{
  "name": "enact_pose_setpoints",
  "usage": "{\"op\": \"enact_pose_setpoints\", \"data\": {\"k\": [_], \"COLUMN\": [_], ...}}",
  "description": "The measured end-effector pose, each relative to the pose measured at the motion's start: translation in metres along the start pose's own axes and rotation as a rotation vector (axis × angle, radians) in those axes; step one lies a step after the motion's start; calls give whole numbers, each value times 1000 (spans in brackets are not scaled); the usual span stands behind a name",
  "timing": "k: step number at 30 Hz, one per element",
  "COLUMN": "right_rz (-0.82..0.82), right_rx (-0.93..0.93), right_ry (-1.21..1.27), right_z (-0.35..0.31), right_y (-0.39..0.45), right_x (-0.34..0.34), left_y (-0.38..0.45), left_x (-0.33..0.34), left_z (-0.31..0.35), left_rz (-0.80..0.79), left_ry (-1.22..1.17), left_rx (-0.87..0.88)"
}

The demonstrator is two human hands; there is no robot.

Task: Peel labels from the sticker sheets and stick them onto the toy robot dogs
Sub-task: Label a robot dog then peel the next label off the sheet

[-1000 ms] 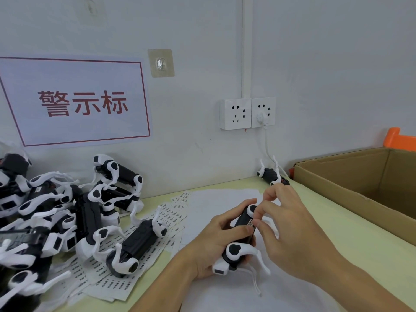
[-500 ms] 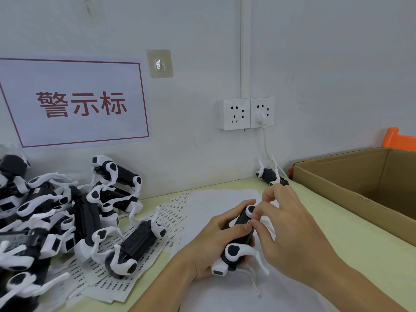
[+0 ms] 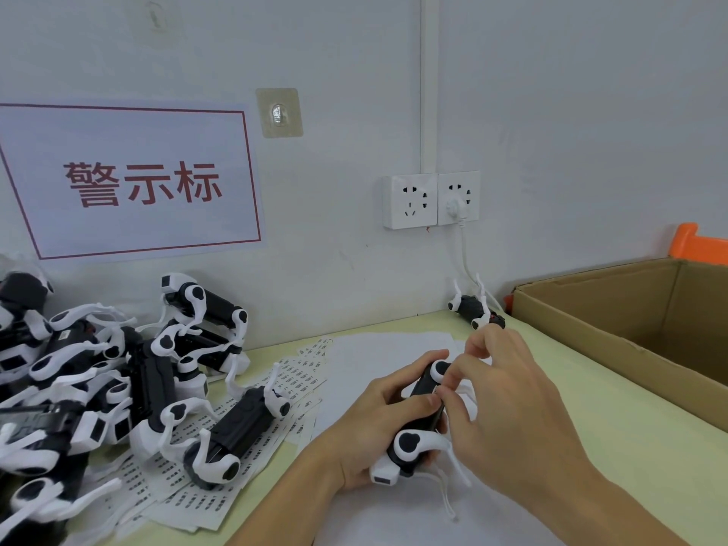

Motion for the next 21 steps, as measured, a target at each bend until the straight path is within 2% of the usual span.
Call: {"op": "enact_pose_setpoints", "data": {"k": [12,17,21], "right_rz": [10,-50,-165], "right_rx": [194,60,-74], "right_ry": [6,179,155], "right_z": [6,12,12], "right_y": [0,5,2], "right_x": [-3,-6,-2], "left_y": [0,0,5], "left_x": [1,-2,-5], "left_z": [0,-2,-7], "left_rz": [14,34,87], "left_ry": [-16,-263,-486], "left_rx": [3,-5,1]}}
Point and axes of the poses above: each hand's wrist, its own y-axis towards the middle knuckle, its own x-axis out of the palm, z = x × y, the point moved 2 cm from there along y, towards the middle knuckle, and after that the axes turned 12 degrees about -z, right-handed, at the moved point
